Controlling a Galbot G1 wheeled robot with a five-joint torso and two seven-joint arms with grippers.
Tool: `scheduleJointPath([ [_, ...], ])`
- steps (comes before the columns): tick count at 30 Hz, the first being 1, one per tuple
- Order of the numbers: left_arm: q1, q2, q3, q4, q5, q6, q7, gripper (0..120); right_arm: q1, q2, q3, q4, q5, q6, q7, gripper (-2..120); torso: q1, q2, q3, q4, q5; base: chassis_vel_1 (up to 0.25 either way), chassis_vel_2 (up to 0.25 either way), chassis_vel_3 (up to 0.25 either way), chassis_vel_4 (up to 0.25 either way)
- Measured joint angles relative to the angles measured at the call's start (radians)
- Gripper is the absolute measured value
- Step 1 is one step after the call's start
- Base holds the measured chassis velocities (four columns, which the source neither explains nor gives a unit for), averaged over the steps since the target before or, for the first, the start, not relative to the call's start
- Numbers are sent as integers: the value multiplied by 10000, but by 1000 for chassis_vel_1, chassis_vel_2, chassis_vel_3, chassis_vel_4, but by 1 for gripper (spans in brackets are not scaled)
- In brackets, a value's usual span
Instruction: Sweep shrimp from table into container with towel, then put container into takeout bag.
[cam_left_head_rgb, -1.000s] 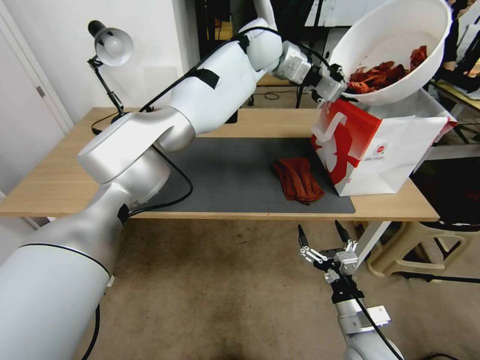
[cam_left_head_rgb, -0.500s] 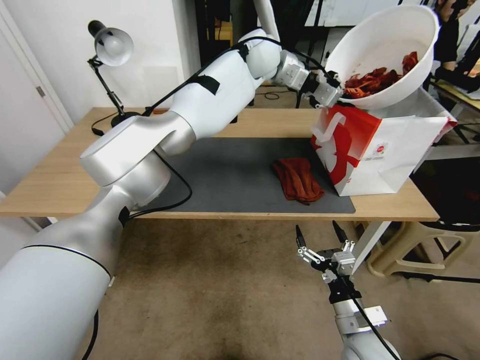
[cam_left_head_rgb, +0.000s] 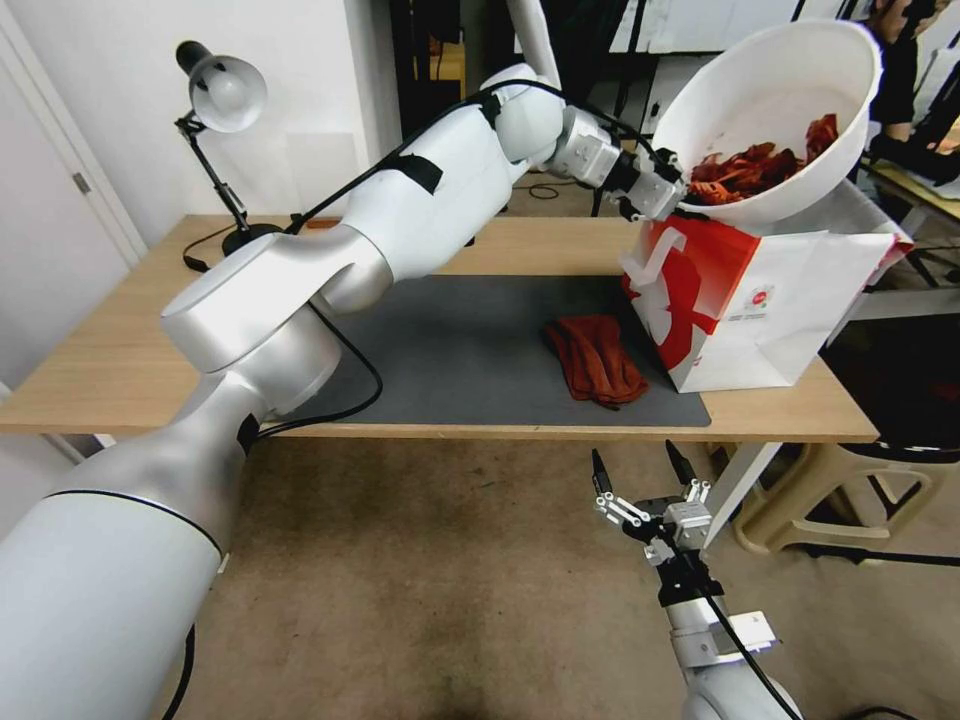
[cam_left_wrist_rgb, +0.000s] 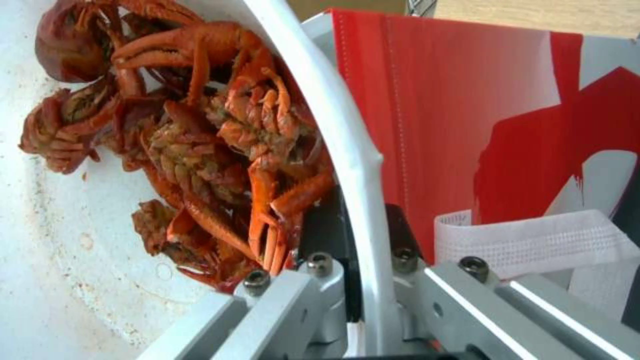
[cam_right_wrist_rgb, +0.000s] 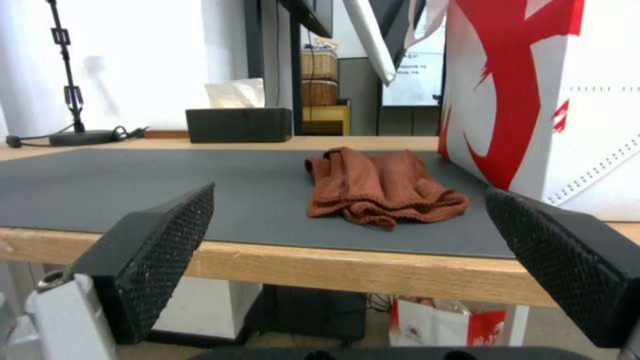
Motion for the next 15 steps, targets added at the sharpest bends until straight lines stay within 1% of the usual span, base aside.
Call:
scheduleJointPath([
  [2, -22, -1, 121, 4, -26, 39, -122, 0, 25, -3, -10, 0, 9, -16, 3, 100, 0, 0, 0, 0, 1, 0, 0, 0, 0],
  [6, -18, 0, 208, 31, -35, 85, -186, 0, 52, -23, -21, 0, 43, -35, 7, 100, 0, 1, 0, 0, 1, 0, 0, 0, 0],
  [13, 22, 0, 230, 76, -28, 89, -223, 0, 129, -45, -54, -35, 78, -56, 11, 100, 0, 0, 0, 0, 1, 0, 0, 0, 0],
  [14, 23, 0, 231, 83, -23, 93, -233, 0, 152, -49, -78, -50, 84, -59, 12, 100, 0, 0, 0, 0, 0, 0, 0, 0, 0],
  [15, 21, 0, 233, 88, -22, 99, -244, 5, 169, -53, -92, -63, 89, -62, 12, 100, 0, 0, 0, 0, 0, 0, 0, 0, 0],
])
